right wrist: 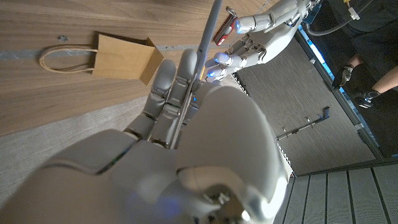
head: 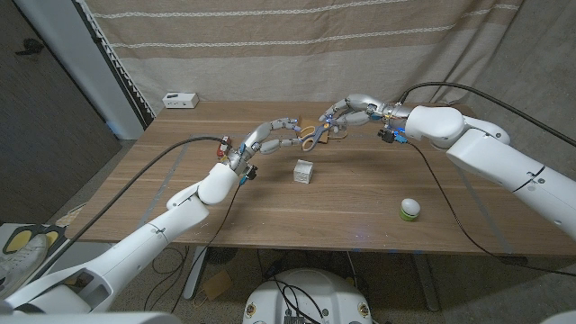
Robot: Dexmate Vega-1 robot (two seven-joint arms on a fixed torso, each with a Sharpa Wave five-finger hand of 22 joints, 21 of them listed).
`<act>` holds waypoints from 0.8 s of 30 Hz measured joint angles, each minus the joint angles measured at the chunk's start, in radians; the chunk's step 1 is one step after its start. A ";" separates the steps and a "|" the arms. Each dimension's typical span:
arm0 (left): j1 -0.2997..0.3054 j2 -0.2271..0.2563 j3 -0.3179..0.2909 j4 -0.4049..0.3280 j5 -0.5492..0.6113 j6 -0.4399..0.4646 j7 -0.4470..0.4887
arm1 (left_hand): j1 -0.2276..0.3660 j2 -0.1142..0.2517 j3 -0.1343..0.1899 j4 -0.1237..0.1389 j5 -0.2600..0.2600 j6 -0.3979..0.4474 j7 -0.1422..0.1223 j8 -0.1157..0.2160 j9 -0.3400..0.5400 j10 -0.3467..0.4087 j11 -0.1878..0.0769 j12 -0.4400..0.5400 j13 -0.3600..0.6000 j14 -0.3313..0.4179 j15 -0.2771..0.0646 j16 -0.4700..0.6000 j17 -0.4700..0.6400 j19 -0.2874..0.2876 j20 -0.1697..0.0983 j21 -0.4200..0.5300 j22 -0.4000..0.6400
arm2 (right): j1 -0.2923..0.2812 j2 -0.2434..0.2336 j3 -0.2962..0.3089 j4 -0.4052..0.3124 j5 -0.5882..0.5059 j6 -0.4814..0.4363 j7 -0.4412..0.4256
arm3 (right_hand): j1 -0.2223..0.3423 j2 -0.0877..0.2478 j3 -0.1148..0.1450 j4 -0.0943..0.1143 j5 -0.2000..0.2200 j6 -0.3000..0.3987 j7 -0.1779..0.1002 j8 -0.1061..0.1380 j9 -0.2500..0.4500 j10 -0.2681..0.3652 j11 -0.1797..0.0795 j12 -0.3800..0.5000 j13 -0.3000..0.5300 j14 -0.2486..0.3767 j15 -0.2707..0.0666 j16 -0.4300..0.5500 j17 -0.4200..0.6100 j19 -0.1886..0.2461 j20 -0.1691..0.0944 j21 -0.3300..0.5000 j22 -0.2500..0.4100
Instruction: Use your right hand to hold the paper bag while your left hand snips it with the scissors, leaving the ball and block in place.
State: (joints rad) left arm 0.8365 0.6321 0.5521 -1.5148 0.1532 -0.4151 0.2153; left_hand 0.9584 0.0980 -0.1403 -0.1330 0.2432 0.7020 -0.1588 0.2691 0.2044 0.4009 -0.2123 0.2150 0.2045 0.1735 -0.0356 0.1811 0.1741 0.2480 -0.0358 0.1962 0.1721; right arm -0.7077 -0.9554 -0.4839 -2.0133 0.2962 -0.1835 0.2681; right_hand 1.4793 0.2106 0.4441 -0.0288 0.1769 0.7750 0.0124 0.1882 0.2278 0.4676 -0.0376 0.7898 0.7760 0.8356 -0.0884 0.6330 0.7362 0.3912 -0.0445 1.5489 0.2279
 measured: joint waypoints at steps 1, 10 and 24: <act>0.000 0.000 0.000 0.000 0.000 0.000 -0.001 | 0.000 0.000 0.001 0.001 0.000 0.000 0.000 0.000 0.000 0.000 0.000 0.000 0.000 0.000 0.000 0.000 0.000 0.000 0.000 0.000 0.000 | -0.001 -0.001 0.001 -0.001 0.000 0.000 0.001 | 0.000 0.000 0.000 0.000 0.000 0.000 0.000 0.000 0.000 0.000 0.000 0.000 0.000 0.000 0.000 0.000 0.000 0.000 0.000 0.000 0.000; -0.003 -0.001 0.005 0.003 0.000 0.000 -0.004 | 0.004 0.004 0.001 0.001 -0.003 -0.004 0.004 0.000 -0.004 0.000 0.000 0.000 0.000 0.000 0.000 0.000 0.000 0.000 0.000 0.000 0.000 | -0.002 -0.002 0.003 -0.005 0.001 0.005 0.003 | 0.003 0.003 0.000 0.000 -0.003 0.000 0.000 0.000 0.000 0.000 0.000 0.000 0.000 -0.001 -0.001 0.000 0.000 0.000 0.000 0.000 0.000; -0.009 -0.001 0.009 0.005 0.000 -0.002 -0.013 | 0.004 0.004 0.001 0.001 -0.008 0.002 0.009 -0.007 -0.005 0.004 -0.004 0.000 0.000 0.000 0.000 0.000 0.000 0.000 0.000 0.000 0.000 | -0.002 0.004 0.004 0.003 0.003 0.020 0.009 | 0.004 0.004 -0.001 -0.001 0.001 -0.005 -0.005 0.000 -0.005 -0.005 -0.016 0.000 0.001 -0.002 -0.002 0.000 -0.005 -0.004 0.004 0.000 0.000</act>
State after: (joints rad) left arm 0.8279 0.6309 0.5609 -1.5097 0.1531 -0.4168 0.2026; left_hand 0.9624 0.1019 -0.1397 -0.1324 0.2348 0.7035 -0.1496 0.2621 0.1997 0.4047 -0.2161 0.2150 0.2047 0.1735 -0.0356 0.1811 0.1741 0.2480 -0.0358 0.1962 0.1723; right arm -0.7093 -0.9517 -0.4802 -2.0104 0.2994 -0.1637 0.2775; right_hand 1.4834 0.2147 0.4427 -0.0298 0.1777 0.7696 0.0069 0.1882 0.2229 0.4627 -0.0540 0.7896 0.7767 0.8338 -0.0902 0.6327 0.7315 0.3876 -0.0409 1.5489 0.2280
